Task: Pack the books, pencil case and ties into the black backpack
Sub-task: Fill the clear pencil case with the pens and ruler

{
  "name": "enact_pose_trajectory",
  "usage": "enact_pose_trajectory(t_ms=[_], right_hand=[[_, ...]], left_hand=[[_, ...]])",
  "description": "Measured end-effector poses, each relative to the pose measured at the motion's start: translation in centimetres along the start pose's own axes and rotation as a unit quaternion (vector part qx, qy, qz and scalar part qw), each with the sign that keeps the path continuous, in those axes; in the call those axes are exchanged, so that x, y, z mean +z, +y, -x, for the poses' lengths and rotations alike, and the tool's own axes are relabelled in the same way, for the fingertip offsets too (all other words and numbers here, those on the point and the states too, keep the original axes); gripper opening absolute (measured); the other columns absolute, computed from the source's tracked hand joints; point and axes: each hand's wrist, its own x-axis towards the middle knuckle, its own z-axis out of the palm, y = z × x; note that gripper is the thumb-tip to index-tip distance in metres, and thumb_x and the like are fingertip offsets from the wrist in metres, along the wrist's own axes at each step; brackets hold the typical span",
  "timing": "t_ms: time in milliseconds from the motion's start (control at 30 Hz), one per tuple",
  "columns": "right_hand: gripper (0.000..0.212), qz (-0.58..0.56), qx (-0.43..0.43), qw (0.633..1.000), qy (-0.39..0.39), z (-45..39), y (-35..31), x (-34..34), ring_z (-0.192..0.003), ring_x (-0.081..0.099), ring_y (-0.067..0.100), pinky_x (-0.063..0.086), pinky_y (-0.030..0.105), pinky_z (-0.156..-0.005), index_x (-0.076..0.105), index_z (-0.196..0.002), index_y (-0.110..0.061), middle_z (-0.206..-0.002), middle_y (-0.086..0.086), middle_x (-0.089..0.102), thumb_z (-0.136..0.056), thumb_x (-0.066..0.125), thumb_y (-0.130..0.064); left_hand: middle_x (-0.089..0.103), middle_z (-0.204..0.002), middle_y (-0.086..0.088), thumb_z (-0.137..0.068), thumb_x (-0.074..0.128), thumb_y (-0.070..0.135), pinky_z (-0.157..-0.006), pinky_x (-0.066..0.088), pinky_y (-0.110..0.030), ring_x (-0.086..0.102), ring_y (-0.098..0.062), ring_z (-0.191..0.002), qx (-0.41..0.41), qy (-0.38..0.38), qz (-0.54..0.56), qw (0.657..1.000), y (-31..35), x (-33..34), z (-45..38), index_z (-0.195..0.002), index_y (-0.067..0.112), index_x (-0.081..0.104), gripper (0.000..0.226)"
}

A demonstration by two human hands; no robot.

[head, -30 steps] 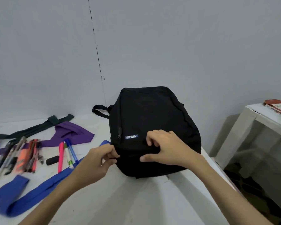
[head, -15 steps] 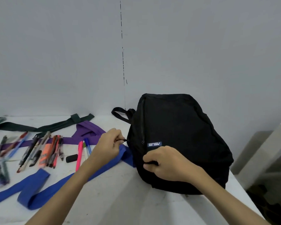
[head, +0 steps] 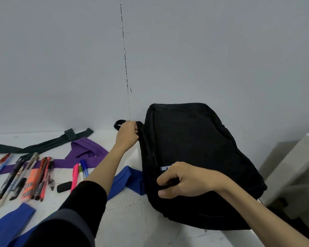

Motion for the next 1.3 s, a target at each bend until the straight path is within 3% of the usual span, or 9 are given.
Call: enact_pose_trajectory(t_ms=[100,233,333,433,567,700,833,1067,1300], right_hand=[[0.045,0.013,0.015,1.0,-0.024,-0.3,0.3,0.0,-0.052,0.034,0.009,0.03,0.02,-0.059,0.031,-0.056,-0.022,-0.054,-0.005,0.032,-0.092,0.059,-0.019],[0.033,0.026,0.034,0.997,-0.069,-0.4,-0.2,-0.3,-0.055,0.041,0.007,0.034,0.017,-0.059,0.045,-0.064,-0.017,-0.057,-0.008,0.041,-0.093,0.057,-0.028],[0.024,-0.032,0.055,0.998,0.004,-1.2,-0.1,-1.3,-0.058,0.051,0.004,0.045,0.02,-0.061,0.062,-0.078,-0.013,-0.065,-0.004,0.056,-0.092,0.059,-0.032],[0.014,0.063,0.068,0.986,0.139,-3.4,1.2,-2.8,-0.07,0.053,0.005,0.046,0.025,-0.071,0.066,-0.09,-0.017,-0.083,-0.005,0.062,-0.09,0.061,-0.03],[0.037,0.227,0.129,0.965,0.026,-6.2,2.2,-2.3,-0.116,0.042,0.018,0.041,0.036,-0.097,0.054,-0.129,-0.018,-0.13,-0.003,0.044,-0.092,0.055,-0.026],[0.008,0.245,0.108,0.963,0.016,-7.2,2.0,-1.0,-0.104,0.047,0.019,0.045,0.036,-0.086,0.058,-0.098,-0.016,-0.109,0.0,0.049,-0.09,0.057,-0.018],[0.029,0.183,0.125,0.975,-0.001,-7.2,2.3,-1.6,-0.072,0.049,0.015,0.044,0.035,-0.068,0.041,-0.067,-0.021,-0.075,-0.005,0.05,-0.087,0.059,-0.011],[0.017,0.244,0.127,0.959,0.073,-9.8,3.0,-5.2,-0.073,0.048,0.012,0.033,0.025,-0.059,0.048,-0.076,-0.021,-0.073,-0.011,0.053,-0.087,0.055,-0.009],[0.004,0.353,0.183,0.873,0.281,-14.2,7.8,-8.9,-0.085,0.057,0.026,0.031,0.031,-0.069,0.047,-0.091,-0.016,-0.095,0.006,0.064,-0.089,0.051,-0.017]], left_hand=[[0.05,-0.075,-0.007,-0.081,0.049,-0.006,-0.067,0.048,-0.041,0.053,-0.026,-0.072,-0.014,-0.039,0.011,0.999,-0.2,1.0,-0.4,-0.065,0.008,0.045,0.022],[0.054,-0.073,0.0,-0.088,0.051,-0.002,-0.065,0.048,-0.022,0.055,-0.018,-0.074,-0.069,-0.063,0.121,0.988,-0.7,0.9,0.8,-0.092,0.004,0.058,0.01],[0.058,-0.088,-0.002,-0.097,0.05,0.027,-0.065,0.052,-0.024,0.056,-0.014,-0.08,-0.111,-0.076,0.198,0.971,-0.3,-1.1,3.0,-0.108,0.01,0.053,0.02],[0.062,-0.093,-0.004,-0.093,0.049,0.046,-0.056,0.052,-0.022,0.062,-0.013,-0.081,-0.156,-0.2,0.213,0.944,0.4,-3.6,6.0,-0.099,0.013,0.052,0.034],[0.066,-0.085,-0.002,-0.092,0.054,0.042,-0.056,0.054,-0.018,0.067,-0.009,-0.066,-0.167,-0.37,0.194,0.893,1.2,-4.9,8.7,-0.094,0.014,0.055,0.028],[0.069,-0.076,-0.002,-0.092,0.058,0.032,-0.061,0.056,-0.021,0.068,-0.014,-0.065,-0.188,-0.379,0.211,0.881,1.2,-5.0,9.8,-0.089,0.014,0.052,0.02],[0.068,-0.093,-0.011,-0.097,0.051,0.026,-0.062,0.056,-0.021,0.068,-0.015,-0.067,-0.168,-0.409,0.207,0.873,1.3,-5.1,10.8,-0.119,0.007,0.055,0.03],[0.062,-0.099,-0.021,-0.098,0.048,0.016,-0.06,0.054,-0.019,0.063,-0.015,-0.067,-0.113,-0.373,0.271,0.88,1.2,-6.1,11.5,-0.119,0.013,0.055,0.022],[0.064,-0.075,-0.008,-0.097,0.051,0.018,-0.062,0.056,-0.022,0.065,-0.01,-0.059,-0.103,-0.359,0.289,0.881,0.6,-6.5,12.3,-0.099,0.013,0.058,0.009]])
